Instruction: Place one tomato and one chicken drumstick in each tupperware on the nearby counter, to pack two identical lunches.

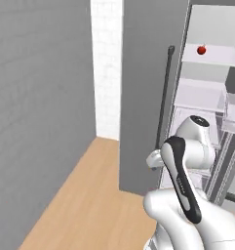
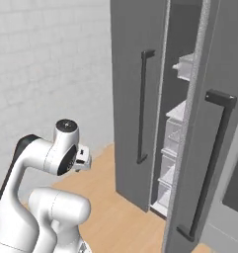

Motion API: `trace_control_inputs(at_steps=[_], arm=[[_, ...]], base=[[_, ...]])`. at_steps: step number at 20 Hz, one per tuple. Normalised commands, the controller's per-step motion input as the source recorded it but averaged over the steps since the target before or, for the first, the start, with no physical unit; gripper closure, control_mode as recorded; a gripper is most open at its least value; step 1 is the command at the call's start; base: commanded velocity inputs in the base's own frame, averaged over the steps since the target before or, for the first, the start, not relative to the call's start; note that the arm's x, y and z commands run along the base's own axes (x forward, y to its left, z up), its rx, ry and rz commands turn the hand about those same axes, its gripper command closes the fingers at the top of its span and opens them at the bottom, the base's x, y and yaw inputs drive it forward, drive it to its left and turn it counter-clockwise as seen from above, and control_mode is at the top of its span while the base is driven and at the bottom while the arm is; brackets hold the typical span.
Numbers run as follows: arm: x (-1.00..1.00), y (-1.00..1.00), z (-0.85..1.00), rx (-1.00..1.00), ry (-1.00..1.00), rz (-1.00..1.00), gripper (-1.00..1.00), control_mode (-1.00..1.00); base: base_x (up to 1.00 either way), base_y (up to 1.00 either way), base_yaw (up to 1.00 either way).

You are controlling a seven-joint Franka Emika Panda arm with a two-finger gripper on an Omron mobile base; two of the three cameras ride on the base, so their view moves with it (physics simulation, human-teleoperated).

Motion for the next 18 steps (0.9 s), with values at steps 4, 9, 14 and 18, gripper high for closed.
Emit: trace_control_inputs(at_steps=[4,9,14,18], arm=[[0.0,0.0,0.0,0.0,0.0,0.0,-1.0,1.0],[0.0,0.0,0.0,0.0,0.0,0.0,-1.0,1.0],[0.0,0.0,0.0,0.0,0.0,0.0,-1.0,1.0],[0.0,0.0,0.0,0.0,0.0,0.0,-1.0,1.0]], base=[[0.66,0.28,-0.66],[0.76,0.14,-0.59],[0.74,0.18,-0.5],[0.69,0.33,-0.43]])
